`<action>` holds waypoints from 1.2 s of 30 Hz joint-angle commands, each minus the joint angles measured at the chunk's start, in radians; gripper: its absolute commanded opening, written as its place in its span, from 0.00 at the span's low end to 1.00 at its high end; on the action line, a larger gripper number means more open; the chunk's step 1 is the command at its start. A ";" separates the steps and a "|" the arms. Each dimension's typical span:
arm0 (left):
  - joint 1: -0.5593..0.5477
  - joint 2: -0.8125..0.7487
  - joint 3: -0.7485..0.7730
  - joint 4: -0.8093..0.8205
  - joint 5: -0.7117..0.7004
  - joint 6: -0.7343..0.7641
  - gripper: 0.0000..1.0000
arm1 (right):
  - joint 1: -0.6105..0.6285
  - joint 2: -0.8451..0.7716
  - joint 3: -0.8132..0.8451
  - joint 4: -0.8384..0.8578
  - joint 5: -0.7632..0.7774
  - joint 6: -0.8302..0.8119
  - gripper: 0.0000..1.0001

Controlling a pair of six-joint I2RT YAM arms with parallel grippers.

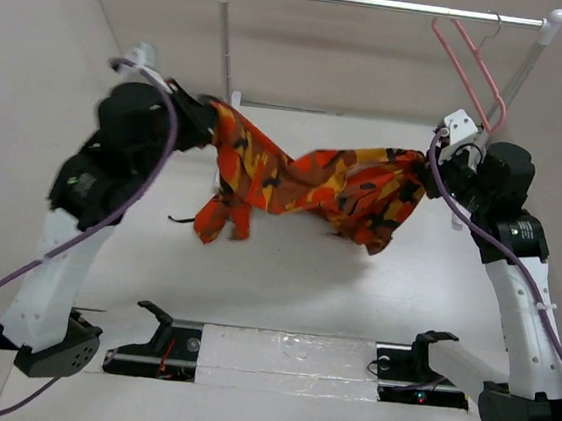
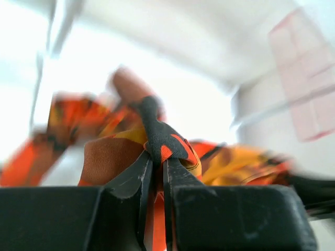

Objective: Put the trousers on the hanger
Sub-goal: Fold the trousers

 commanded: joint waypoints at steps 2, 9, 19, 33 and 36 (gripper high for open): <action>0.001 0.036 0.288 -0.329 -0.174 0.082 0.03 | 0.002 -0.076 0.051 0.030 -0.011 0.009 0.00; 0.001 -0.098 -0.022 -0.440 -0.358 0.058 0.14 | -0.024 -0.246 -0.172 -0.136 0.188 -0.039 0.00; 0.001 -0.117 -0.229 -0.296 -0.375 0.050 0.90 | 0.122 -0.224 -0.383 -0.538 0.046 -0.145 0.00; 0.185 0.517 -0.301 0.223 0.024 0.200 0.72 | -0.089 -0.073 -0.191 -0.222 0.222 -0.122 0.00; 0.154 0.616 -0.239 0.206 0.017 0.254 0.73 | -0.194 0.004 -0.318 0.010 0.075 -0.056 0.04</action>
